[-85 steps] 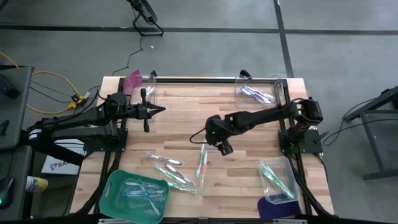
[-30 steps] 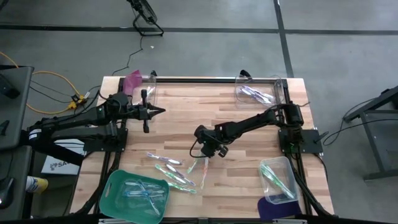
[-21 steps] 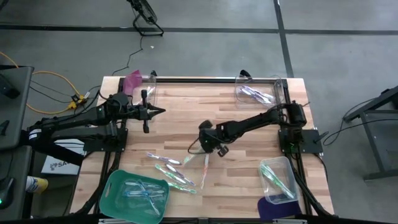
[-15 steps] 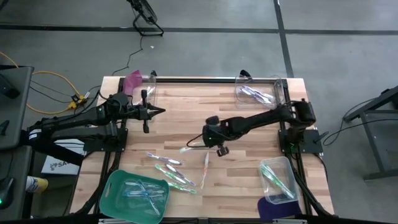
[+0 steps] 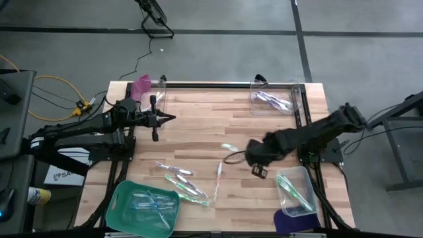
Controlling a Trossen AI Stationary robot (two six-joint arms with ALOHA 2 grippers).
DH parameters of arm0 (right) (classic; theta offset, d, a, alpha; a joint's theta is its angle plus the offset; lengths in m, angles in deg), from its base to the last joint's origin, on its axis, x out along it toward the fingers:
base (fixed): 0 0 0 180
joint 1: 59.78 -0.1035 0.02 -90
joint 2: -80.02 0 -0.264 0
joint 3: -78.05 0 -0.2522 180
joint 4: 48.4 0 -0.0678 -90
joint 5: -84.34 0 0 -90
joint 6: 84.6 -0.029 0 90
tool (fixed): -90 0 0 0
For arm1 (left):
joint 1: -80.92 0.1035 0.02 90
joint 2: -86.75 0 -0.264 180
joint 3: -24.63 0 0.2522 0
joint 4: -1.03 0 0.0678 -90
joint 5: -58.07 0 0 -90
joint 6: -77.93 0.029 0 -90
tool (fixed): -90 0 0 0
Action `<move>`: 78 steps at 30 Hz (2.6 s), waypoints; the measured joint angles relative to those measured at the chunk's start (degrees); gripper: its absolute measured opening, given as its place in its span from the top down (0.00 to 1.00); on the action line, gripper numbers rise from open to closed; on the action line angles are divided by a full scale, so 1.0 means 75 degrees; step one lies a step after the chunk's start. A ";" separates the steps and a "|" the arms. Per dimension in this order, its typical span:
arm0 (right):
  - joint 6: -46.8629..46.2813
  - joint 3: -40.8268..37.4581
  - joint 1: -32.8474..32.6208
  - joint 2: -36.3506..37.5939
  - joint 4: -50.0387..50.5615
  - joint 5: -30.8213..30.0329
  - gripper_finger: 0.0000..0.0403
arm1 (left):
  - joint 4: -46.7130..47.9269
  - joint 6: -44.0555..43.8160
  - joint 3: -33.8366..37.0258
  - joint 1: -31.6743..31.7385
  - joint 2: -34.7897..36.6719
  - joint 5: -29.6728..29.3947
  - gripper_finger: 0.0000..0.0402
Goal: Pick & Place Toothbrushes
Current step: Put the green toothbrush into the white bin
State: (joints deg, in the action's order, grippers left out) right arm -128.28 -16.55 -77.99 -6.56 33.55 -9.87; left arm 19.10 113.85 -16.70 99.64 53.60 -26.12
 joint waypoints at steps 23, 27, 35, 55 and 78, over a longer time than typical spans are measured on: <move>-1.0939 0.0009 -0.5641 0.0536 0.0924 0.1236 0.97 | -0.0221 0.0624 0.0000 0.0001 0.0000 -0.0004 0.99; -1.0900 0.0009 -0.6066 0.0394 0.0651 0.1308 0.97 | -0.0221 0.0642 0.0000 0.0001 0.0003 -0.0004 0.99; -1.0547 -0.0086 -0.6551 0.0026 0.0681 0.1754 0.97 | -0.0224 0.0642 0.0000 0.0001 0.0003 -0.0004 0.99; -1.0373 -0.1072 -0.6710 -0.0021 -0.0502 0.1542 0.97 | -0.0224 0.0640 0.0000 0.0001 0.0003 -0.0004 0.99; -1.0383 -0.1323 -0.6704 -0.0021 -0.0657 0.0581 0.94 | -0.0221 0.0639 0.0000 0.0001 0.0003 -0.0007 0.99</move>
State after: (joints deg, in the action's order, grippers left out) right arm -206.15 -26.48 -128.27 -6.72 28.62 -5.51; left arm 17.45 118.64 -16.70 99.64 53.63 -26.17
